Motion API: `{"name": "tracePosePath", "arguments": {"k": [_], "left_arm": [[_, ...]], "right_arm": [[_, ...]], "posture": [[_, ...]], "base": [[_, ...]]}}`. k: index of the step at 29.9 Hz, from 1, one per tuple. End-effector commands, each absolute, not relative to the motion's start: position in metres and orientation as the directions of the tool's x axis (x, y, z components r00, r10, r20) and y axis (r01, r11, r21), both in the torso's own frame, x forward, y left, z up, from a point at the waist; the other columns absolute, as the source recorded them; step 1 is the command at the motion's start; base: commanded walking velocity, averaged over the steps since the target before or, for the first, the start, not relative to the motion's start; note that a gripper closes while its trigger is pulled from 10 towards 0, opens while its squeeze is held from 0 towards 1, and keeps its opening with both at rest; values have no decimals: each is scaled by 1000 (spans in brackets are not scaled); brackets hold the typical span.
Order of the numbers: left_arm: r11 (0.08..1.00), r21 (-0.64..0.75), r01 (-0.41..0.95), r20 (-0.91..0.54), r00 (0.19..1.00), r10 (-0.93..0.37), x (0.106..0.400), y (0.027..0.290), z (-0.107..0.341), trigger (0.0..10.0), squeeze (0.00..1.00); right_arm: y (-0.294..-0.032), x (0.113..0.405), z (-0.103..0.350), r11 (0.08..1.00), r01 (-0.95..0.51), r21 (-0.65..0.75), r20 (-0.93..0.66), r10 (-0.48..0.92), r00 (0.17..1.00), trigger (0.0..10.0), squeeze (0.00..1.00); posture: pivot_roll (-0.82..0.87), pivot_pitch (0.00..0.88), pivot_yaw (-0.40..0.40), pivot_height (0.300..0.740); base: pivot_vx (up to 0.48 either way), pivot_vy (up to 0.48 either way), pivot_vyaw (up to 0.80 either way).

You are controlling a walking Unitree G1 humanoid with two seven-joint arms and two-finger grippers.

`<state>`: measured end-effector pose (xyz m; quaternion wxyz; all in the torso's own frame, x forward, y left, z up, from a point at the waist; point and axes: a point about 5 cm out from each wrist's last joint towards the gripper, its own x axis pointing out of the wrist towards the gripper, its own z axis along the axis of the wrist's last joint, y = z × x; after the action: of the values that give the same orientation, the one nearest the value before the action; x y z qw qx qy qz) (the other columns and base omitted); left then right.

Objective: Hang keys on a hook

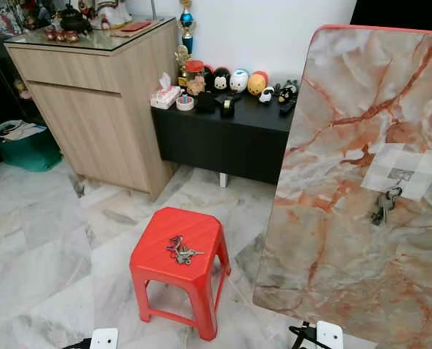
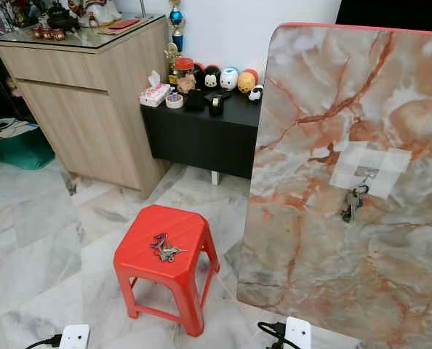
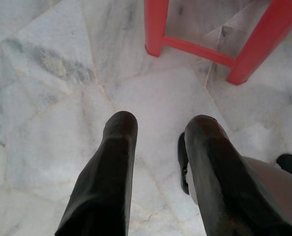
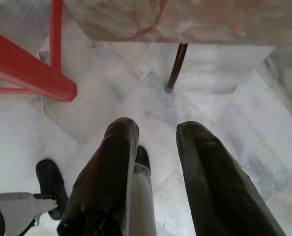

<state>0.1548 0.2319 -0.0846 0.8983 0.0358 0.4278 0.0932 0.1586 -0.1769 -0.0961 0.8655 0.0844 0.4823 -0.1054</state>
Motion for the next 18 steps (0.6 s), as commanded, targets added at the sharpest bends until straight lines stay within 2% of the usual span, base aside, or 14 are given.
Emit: {"name": "tracePosePath", "arguments": {"k": [1,7,11,18], "left_arm": [[980,131,-148,-765,614,195,156,232,-84,10000,0],[979,131,-158,-763,614,201,157,233,-84,10000,0],[978,132,-160,-762,615,203,158,233,-84,10000,0],[979,127,-158,-762,616,199,158,232,-83,10000,0]], "right_arm": [[-177,162,-95,965,257,45,-849,-99,520,10000,0],[-182,163,-94,956,291,47,-848,-116,517,10000,0],[-179,166,-93,971,235,40,-848,-91,523,10000,0],[-174,170,-92,967,250,59,-845,-85,528,10000,0]], "posture": [[-26,0,7,740],[-21,0,7,740],[-21,0,9,740],[-17,0,10,740]], "base": [[0,0,0],[0,0,0],[0,0,0],[0,0,0]]}}
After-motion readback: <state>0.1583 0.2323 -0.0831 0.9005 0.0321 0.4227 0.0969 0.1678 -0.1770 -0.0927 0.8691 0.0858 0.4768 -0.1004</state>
